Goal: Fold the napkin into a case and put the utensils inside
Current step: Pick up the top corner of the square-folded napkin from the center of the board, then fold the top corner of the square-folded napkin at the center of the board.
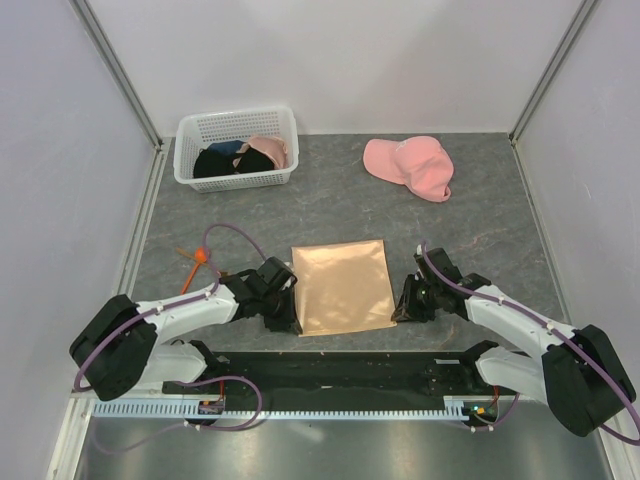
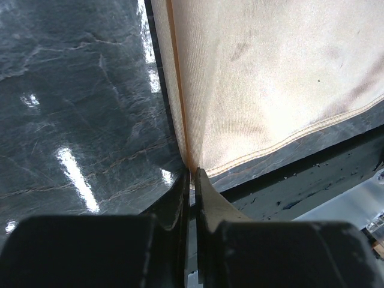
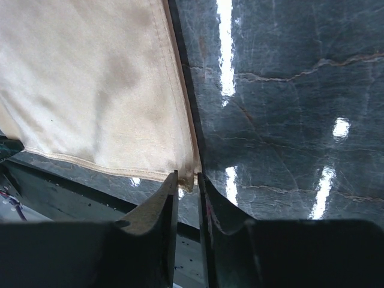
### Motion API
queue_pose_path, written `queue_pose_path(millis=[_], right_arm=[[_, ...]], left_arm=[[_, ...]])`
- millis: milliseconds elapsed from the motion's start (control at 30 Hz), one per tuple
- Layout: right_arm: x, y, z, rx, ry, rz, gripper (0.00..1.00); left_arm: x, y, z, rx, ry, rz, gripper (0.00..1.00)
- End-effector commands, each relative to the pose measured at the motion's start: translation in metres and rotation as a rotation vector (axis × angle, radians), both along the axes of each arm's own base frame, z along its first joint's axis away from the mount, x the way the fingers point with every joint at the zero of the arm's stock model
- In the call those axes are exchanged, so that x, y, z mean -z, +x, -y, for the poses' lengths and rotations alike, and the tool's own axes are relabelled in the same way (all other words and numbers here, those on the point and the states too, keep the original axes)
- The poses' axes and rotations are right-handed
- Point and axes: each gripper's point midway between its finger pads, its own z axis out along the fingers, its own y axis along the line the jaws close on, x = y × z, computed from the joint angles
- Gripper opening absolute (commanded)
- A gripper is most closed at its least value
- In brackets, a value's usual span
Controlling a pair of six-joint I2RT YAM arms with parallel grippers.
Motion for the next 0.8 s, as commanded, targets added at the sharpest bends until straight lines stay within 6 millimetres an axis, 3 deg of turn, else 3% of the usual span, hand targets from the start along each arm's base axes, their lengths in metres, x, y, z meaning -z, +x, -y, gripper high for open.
queue_pose_path(millis=[0, 67, 133, 367, 533, 700, 733, 767], right_arm=[[-0.002, 0.0, -0.002, -0.003, 0.02, 0.012, 0.22], [-0.005, 0.002, -0.004, -0.003, 0.03, 0.02, 0.08], [-0.009, 0.005, -0.006, -0.003, 0.04, 0.032, 0.0], [-0.043, 0.029, -0.023, -0.041, 0.082, 0.113, 0.0], [-0.052, 0.045, -0.049, -0.112, 0.089, 0.139, 0.0], [-0.059, 0.063, -0.095, -0.197, 0.134, 0.169, 0.0], [-0.052, 0.068, -0.104, -0.209, 0.132, 0.159, 0.0], [-0.062, 0.079, -0.117, -0.218, 0.151, 0.185, 0.0]], left_arm=[[0.0, -0.002, -0.002, -0.022, -0.009, -0.009, 0.06], [0.0, -0.002, -0.002, -0.022, -0.008, -0.01, 0.06], [0.001, -0.003, -0.003, -0.023, -0.006, -0.013, 0.06], [0.007, -0.006, -0.003, -0.04, -0.021, -0.023, 0.06], [0.007, -0.007, -0.004, -0.05, -0.026, -0.02, 0.05], [0.008, -0.009, -0.006, -0.069, -0.032, -0.014, 0.05], [0.009, -0.009, -0.008, -0.072, -0.03, -0.014, 0.05], [0.008, -0.008, -0.008, -0.079, -0.032, -0.009, 0.05]])
